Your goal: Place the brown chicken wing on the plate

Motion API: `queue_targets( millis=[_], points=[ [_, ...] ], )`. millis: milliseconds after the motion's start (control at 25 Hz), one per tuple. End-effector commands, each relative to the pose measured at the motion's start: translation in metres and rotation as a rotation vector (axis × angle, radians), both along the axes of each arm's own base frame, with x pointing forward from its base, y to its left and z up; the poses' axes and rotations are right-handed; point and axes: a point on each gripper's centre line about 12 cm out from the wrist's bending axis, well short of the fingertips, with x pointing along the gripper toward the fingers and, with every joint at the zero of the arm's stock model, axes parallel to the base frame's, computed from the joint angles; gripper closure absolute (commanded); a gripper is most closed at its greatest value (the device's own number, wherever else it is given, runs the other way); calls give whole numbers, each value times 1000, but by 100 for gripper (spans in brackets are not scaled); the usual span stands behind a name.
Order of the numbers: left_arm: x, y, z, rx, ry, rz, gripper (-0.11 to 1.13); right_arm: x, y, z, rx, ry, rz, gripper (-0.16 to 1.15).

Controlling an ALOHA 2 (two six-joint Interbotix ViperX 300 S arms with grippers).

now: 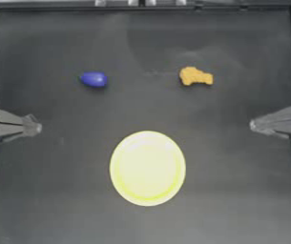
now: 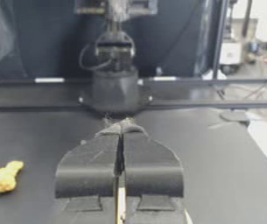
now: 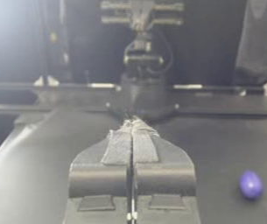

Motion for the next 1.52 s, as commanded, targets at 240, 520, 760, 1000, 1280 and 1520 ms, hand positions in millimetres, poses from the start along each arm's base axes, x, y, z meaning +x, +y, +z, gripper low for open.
queue_targets(
  millis=[240, 520, 760, 1000, 1280, 1520],
  points=[
    [2, 2, 1, -2, 15, 9, 62, 2, 0, 7, -21, 6, 2, 46],
    [2, 2, -5, 1, 49, 10, -2, 3, 0, 8, -32, 11, 3, -5],
    [2, 5, -7, -5, 87, 26, -1, 6, -13, 15, -1, 92, -63, -2],
    [3, 8, -11, -12, 118, 41, -1, 11, -43, 24, 39, 299, -200, -2],
    [6, 10, -16, -20, 141, 53, -1, 22, -76, 20, 69, 581, -319, -2],
    [7, 11, -17, -32, 148, 54, -1, 38, -99, 20, 20, 721, -362, -2]
  ],
)
